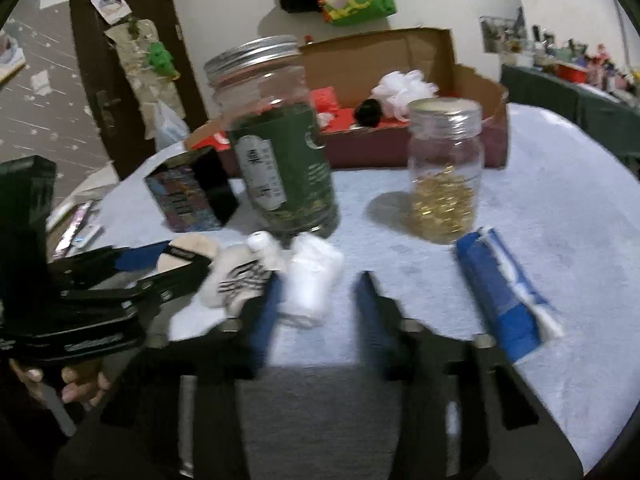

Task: Organize soft objects
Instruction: 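Grasp the beige powder puff with the left gripper while the right grasps the white cotton pad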

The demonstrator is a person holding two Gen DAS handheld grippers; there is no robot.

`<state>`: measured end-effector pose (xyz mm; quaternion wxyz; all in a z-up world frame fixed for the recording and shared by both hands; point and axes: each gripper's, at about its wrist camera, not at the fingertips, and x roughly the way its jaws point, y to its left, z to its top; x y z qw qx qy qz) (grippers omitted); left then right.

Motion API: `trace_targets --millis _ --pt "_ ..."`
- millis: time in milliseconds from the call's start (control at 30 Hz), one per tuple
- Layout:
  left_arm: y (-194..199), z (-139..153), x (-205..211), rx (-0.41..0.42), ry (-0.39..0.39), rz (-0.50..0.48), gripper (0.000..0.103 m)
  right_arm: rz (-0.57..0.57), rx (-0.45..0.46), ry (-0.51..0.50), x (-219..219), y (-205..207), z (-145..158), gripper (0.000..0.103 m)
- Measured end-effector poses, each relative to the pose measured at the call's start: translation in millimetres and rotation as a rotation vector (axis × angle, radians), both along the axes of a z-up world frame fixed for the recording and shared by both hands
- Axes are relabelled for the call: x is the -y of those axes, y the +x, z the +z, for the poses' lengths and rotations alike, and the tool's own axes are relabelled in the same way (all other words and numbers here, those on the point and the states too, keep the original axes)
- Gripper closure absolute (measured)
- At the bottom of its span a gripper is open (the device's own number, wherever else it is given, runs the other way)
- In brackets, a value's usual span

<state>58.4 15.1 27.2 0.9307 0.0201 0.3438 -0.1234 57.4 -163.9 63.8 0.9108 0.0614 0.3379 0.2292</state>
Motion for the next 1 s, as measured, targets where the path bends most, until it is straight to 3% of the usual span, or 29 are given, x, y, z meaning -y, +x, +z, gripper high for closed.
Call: trace_targets --millis 67,233,533,1000 --pt "-2.6 4.5 -0.3 0.016 -0.005 -0.004 0.071 0.015 0.001 0.019 -0.2 -1.9 1.8 0.088" --pt "-4.9 14.6 0.9 0.026 -0.038 -0.034 0.077 0.019 0.063 0.028 1.4 -11.2 16.3 0.090" --pt "-6.0 22.1 6.0 0.043 -0.059 -0.056 0.077 0.024 0.068 0.042 4.7 -8.8 23.2 0.090" --pt "-6.5 25.5 -22.6 0.039 -0.049 0.026 0.078 -0.014 0.064 0.027 22.7 -7.8 26.2 0.090"
